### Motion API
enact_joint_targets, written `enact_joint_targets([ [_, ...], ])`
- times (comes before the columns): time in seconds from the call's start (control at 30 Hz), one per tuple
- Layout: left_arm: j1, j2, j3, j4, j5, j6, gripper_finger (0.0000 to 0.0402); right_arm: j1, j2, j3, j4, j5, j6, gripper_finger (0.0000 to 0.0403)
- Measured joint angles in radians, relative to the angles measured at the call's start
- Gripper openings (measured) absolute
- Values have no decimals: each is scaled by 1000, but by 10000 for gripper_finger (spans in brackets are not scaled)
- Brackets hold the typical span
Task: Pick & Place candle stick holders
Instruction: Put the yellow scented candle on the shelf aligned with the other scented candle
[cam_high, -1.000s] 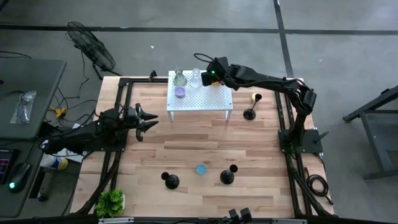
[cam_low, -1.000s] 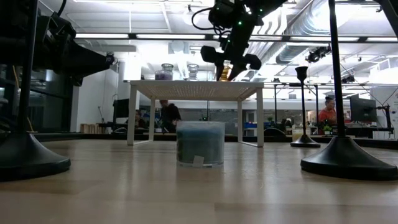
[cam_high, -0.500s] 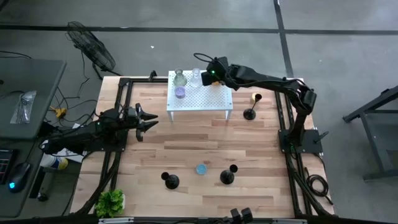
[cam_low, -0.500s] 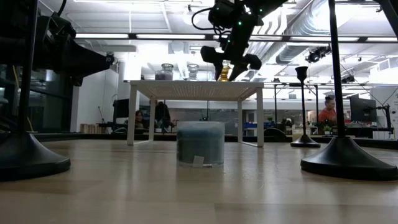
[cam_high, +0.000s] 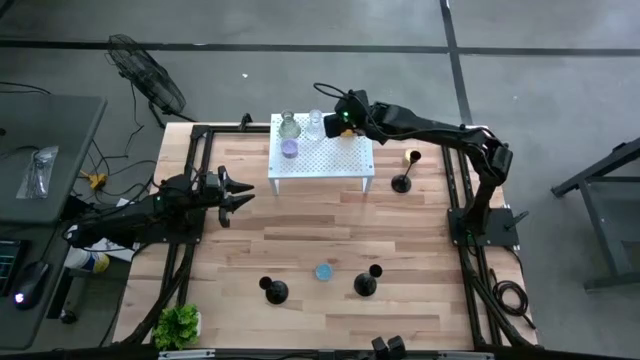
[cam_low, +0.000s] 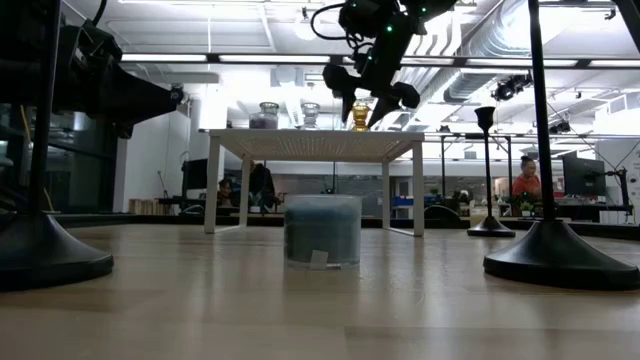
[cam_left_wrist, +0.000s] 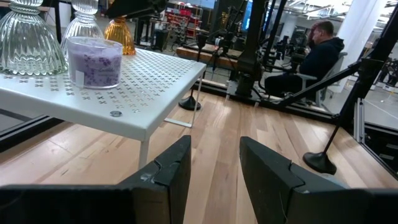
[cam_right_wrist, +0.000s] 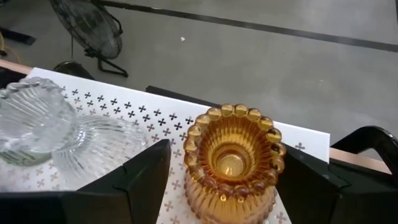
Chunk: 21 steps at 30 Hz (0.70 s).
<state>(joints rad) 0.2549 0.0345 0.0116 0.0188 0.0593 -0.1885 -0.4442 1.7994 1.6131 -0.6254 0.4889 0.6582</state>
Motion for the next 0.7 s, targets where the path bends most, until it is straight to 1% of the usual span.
enact_joint_targets([
  [0.37,0,0,0,0,0,0,134,12,-76,0,1,7,-11,259],
  [0.6,0,0,0,0,0,0,134,24,-149,0,-3,9,-36,259],
  [0.7,0,0,0,0,0,0,134,27,-182,0,-16,6,-76,259],
])
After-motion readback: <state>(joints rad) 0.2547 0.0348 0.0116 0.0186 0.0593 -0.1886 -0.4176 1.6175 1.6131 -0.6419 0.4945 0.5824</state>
